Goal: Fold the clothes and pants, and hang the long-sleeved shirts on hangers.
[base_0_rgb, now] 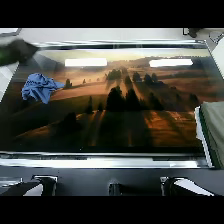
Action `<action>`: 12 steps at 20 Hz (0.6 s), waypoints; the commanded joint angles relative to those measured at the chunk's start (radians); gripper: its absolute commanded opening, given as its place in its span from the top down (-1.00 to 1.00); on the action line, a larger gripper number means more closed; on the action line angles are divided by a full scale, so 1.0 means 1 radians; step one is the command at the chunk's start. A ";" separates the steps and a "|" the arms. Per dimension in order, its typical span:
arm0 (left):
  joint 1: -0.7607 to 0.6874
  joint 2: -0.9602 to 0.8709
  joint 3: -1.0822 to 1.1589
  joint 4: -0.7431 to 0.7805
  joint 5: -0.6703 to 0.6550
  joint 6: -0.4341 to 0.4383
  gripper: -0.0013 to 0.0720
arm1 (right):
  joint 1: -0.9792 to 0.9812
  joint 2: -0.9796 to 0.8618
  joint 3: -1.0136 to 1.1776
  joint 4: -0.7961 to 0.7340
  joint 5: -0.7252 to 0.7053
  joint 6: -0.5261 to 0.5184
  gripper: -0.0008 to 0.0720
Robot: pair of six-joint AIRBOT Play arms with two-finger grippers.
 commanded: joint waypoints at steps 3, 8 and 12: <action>-0.091 -0.121 0.058 0.612 0.089 -0.313 0.91 | 0.455 -0.004 0.311 0.102 -0.230 -0.061 -0.85; -0.079 -0.381 0.013 0.529 -0.607 -0.222 -0.97 | 0.941 -0.155 0.096 -0.130 0.159 0.101 -0.95; -0.118 -0.281 -0.211 0.482 -0.391 -0.275 -0.97 | 1.080 -0.190 -0.068 -0.189 0.170 0.101 -0.95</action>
